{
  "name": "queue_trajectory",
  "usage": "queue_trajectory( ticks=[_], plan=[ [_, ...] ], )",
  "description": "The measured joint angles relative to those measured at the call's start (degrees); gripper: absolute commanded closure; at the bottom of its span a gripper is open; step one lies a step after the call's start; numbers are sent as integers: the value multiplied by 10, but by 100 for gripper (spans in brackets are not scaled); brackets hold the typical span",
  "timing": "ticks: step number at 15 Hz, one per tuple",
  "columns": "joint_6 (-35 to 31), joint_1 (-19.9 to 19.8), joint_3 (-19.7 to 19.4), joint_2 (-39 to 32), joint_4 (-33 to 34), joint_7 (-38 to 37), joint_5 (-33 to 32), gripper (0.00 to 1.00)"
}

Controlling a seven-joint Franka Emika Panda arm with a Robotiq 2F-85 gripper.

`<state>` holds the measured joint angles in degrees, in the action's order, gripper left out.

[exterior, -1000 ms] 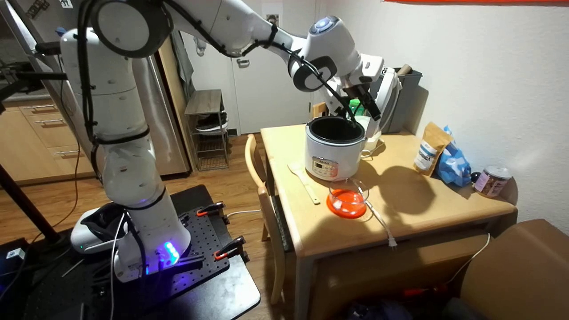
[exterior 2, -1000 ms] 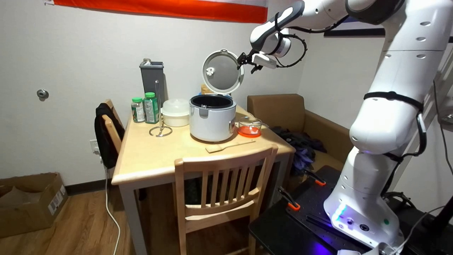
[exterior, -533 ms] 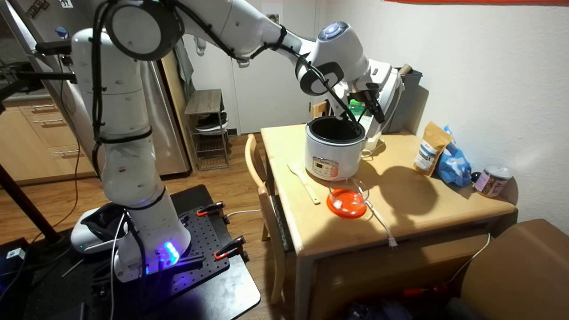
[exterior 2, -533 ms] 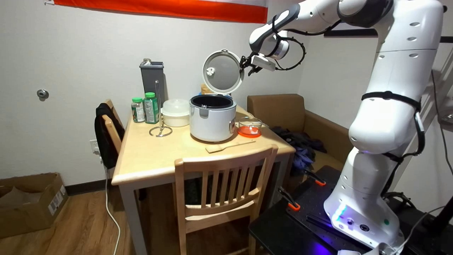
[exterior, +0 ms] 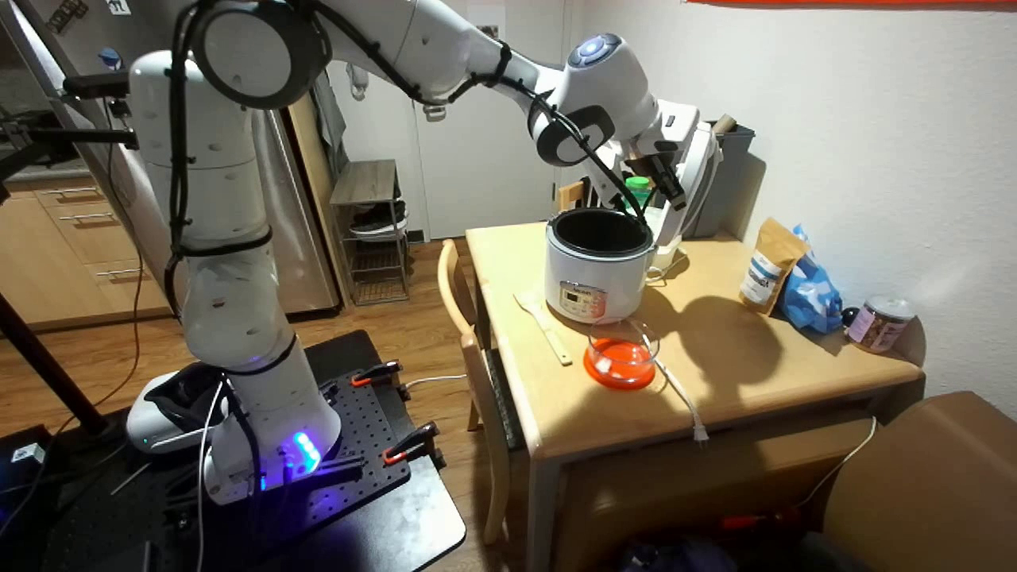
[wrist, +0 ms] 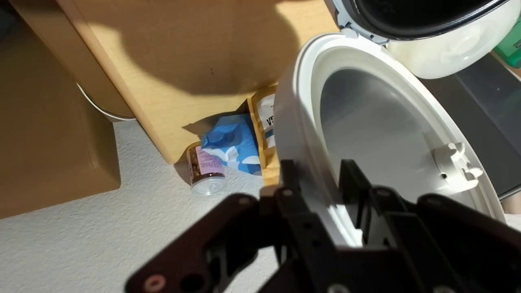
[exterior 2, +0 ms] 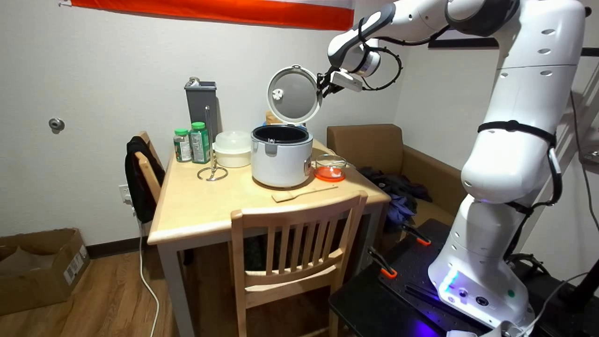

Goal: Close the rice cooker

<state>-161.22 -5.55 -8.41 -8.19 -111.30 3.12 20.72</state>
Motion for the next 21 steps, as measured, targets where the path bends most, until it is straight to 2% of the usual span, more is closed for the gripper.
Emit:
queue_trajectory(
  ticks=[12, 21],
  plan=[
    [0, 13, 5, 6, -4, 30, -9, 92],
    [0, 22, 5, 31, -36, 37, -31, 92]
  ],
)
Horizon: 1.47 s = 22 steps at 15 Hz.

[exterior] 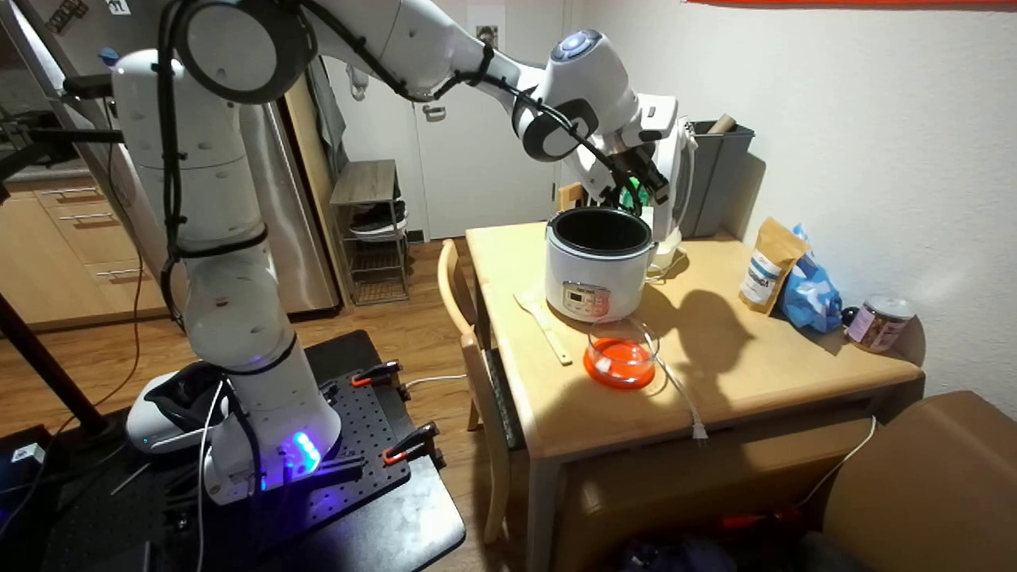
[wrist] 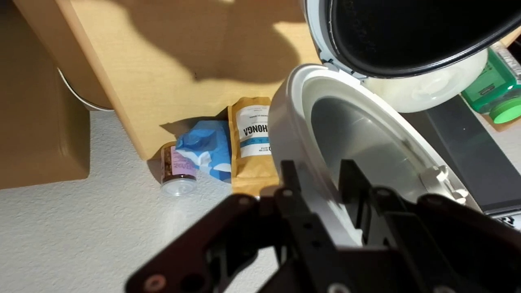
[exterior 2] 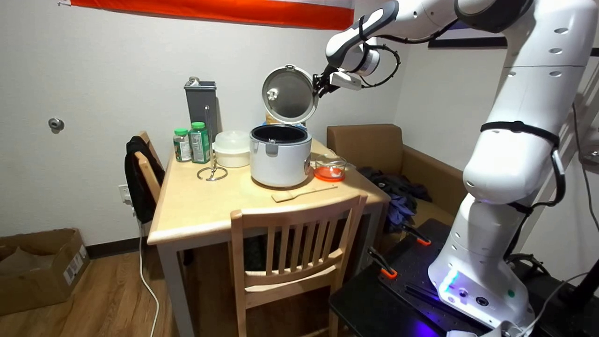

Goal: Close the rice cooker

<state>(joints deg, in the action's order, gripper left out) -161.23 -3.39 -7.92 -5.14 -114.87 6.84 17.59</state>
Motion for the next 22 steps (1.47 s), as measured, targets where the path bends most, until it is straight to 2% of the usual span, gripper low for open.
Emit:
queue_trajectory(
  ticks=[13, 16, 17, 18, 20, 21, 22],
  plan=[
    [16, 27, 28, 33, -99, -2, 23, 92],
    [22, 32, 29, 33, -104, -2, 23, 86],
    [26, 32, 31, 34, -104, -2, 22, 89],
    [28, 32, 33, 35, -104, -3, 21, 81],
    [32, 31, 35, 38, -104, -5, 15, 72],
    [36, 31, 35, 41, -104, -8, 7, 79],
    [45, 30, 35, 45, -104, -19, -6, 78]
  ],
)
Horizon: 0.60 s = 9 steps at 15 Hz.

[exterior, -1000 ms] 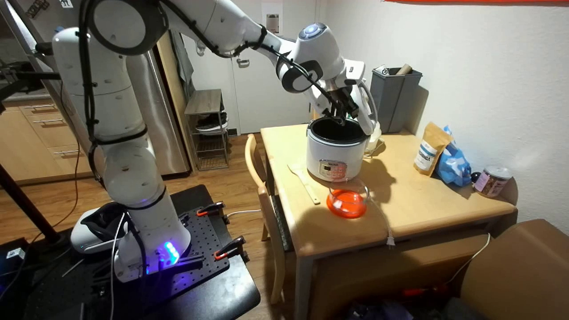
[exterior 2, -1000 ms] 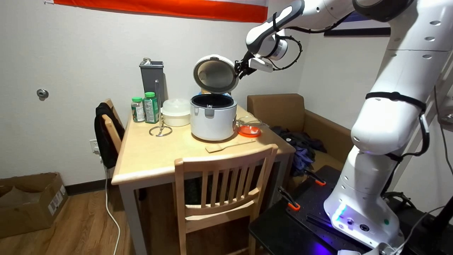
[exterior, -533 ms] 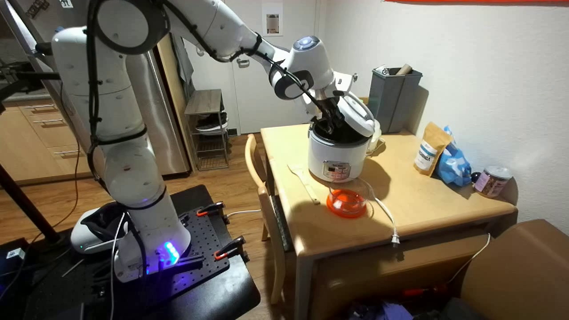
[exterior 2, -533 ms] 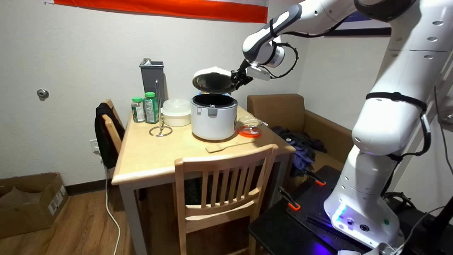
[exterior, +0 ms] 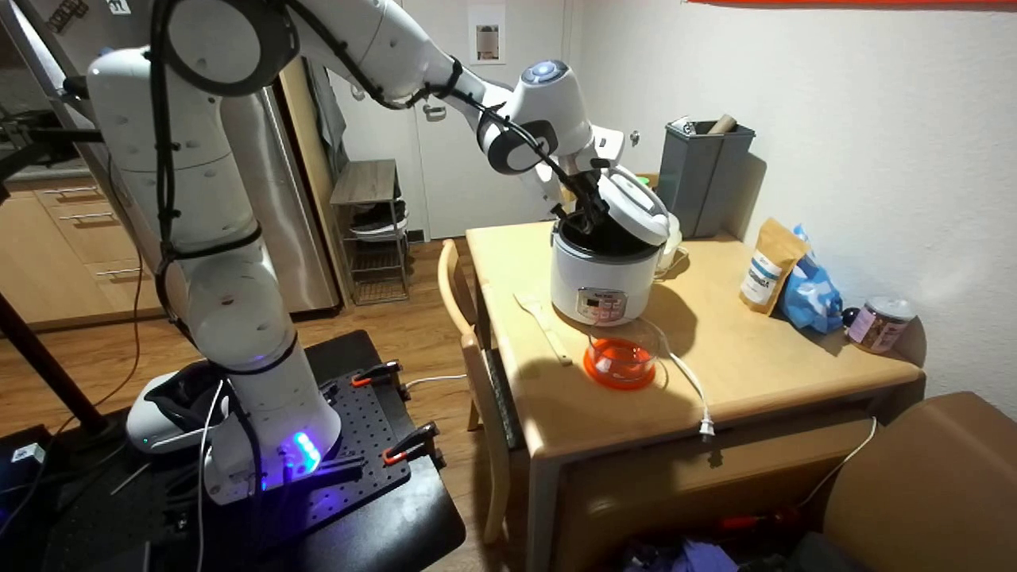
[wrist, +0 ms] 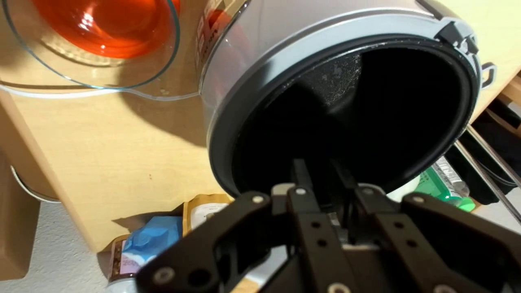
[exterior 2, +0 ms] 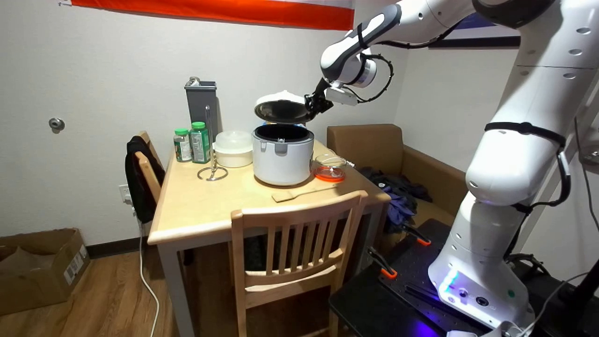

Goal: Close the rice cooker

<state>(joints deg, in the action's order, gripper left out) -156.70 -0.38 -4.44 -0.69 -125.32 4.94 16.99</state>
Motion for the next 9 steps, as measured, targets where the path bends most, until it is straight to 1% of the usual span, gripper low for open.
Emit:
queue_trajectory(
  ticks=[1, 2, 4, 6, 9],
  plan=[
    [15, -1, 0, 5, 0, -11, -14, 94],
    [34, -1, 0, 11, 0, -19, -24, 95],
    [73, -1, 0, 26, -4, -22, -33, 100],
    [105, -2, 0, 42, -8, -22, -35, 100],
    [131, -3, 0, 61, -10, -23, -35, 100]
  ],
)
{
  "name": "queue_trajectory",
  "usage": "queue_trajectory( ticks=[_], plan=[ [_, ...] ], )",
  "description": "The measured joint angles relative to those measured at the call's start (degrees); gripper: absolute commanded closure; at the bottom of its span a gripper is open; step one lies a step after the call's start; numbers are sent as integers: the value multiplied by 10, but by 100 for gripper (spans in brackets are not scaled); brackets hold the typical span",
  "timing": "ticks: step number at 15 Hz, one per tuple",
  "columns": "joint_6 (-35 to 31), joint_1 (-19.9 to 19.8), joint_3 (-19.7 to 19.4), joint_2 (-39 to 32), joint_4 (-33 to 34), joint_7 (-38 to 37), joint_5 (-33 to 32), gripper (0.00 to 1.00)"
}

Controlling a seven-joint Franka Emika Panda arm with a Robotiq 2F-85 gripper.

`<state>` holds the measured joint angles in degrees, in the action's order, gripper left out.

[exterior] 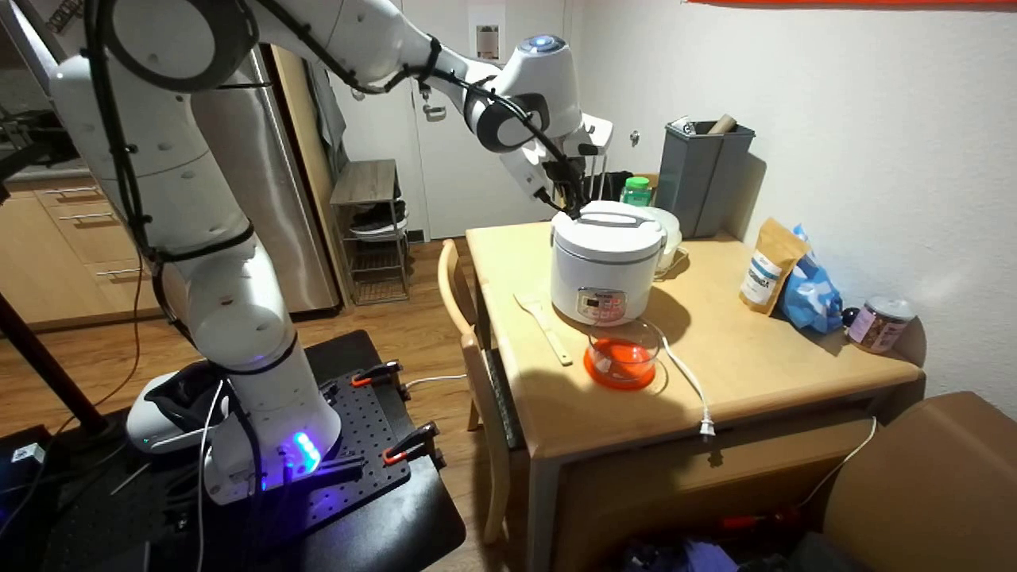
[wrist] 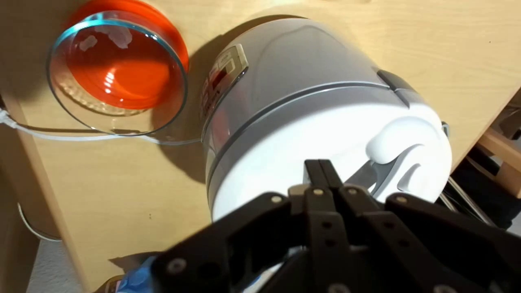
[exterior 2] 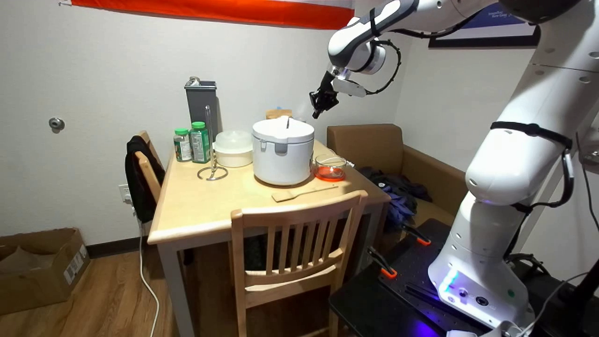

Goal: Close the rice cooker

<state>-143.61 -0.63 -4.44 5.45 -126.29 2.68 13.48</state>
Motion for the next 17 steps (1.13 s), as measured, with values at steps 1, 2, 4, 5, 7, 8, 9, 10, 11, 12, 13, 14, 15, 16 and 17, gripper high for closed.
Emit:
queue_trajectory(
  ticks=[1, 2, 4, 5, 7, 8, 9, 10, 11, 12, 13, 14, 15, 16, 17],
  plan=[
    [6, -1, 0, 4, 0, 0, 0, 100],
    [11, -1, 0, 8, 0, 0, 0, 100],
    [20, -2, 0, 17, 0, 0, -3, 95],
    [27, -3, 0, 24, 0, -1, -8, 80],
    [40, -3, 0, 42, 0, -6, -19, 73],
    [44, -3, 0, 53, 0, -6, -20, 62],
    [48, -3, 0, 64, 0, -6, -21, 55],
    [51, -3, 1, 74, 0, -6, -21, 46],
    [52, -3, 3, 83, 0, -6, -21, 40],
    [52, -3, 4, 90, 1, -6, -21, 31],
    [52, -3, 6, 95, 1, -6, -21, 25],
    [52, -3, 8, 99, 3, -6, -21, 16],
    [52, -2, 9, 103, 5, -6, -21, 34],
    [52, -2, 9, 104, 5, -6, -21, 28],
    [52, -2, 9, 103, 5, -6, -21, 19]
  ],
)
